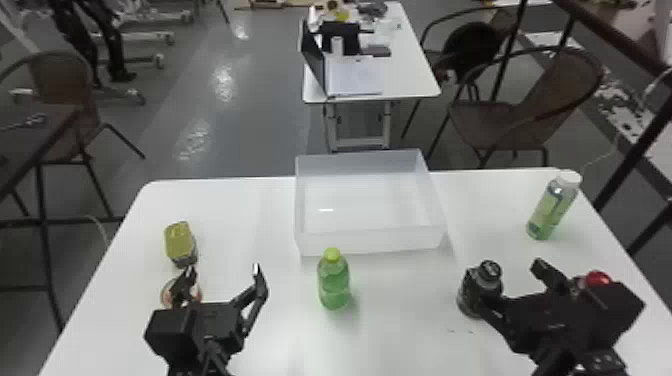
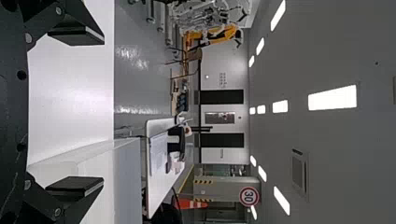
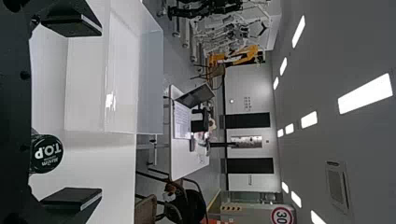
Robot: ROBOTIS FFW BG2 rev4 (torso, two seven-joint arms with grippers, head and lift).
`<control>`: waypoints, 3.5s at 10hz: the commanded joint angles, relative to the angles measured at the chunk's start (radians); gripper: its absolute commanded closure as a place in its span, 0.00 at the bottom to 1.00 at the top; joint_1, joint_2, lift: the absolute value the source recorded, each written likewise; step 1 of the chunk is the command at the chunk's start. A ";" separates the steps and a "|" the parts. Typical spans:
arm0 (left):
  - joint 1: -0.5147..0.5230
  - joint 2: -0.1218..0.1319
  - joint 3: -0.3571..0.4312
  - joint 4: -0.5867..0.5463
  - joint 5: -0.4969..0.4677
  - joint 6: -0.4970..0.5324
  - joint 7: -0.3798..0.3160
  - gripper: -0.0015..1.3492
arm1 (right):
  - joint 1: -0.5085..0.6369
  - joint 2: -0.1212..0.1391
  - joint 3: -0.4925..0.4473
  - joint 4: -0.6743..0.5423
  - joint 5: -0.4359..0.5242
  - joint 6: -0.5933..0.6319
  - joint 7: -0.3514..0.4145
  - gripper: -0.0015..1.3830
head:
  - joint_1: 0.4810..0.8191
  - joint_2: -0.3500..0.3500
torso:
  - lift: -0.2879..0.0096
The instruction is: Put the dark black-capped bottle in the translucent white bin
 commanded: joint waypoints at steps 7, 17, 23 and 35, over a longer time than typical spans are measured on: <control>0.005 -0.001 0.002 0.000 0.000 -0.005 0.000 0.17 | -0.002 0.000 0.000 0.000 0.004 -0.006 -0.001 0.06 | 0.63 0.60 | 0.92; 0.003 -0.010 0.006 0.006 0.000 -0.015 0.000 0.17 | -0.166 -0.044 -0.092 0.431 -0.096 -0.028 0.220 0.06 | 0.63 0.52 | 0.92; -0.002 -0.026 0.015 0.014 0.001 -0.028 -0.017 0.17 | -0.334 -0.049 -0.092 0.641 0.048 -0.029 0.297 0.09 | 0.63 0.52 | 0.92; -0.003 -0.029 0.017 0.021 0.008 -0.035 -0.023 0.17 | -0.360 -0.018 -0.083 0.426 0.064 0.107 0.314 0.53 | 0.63 0.56 | 0.92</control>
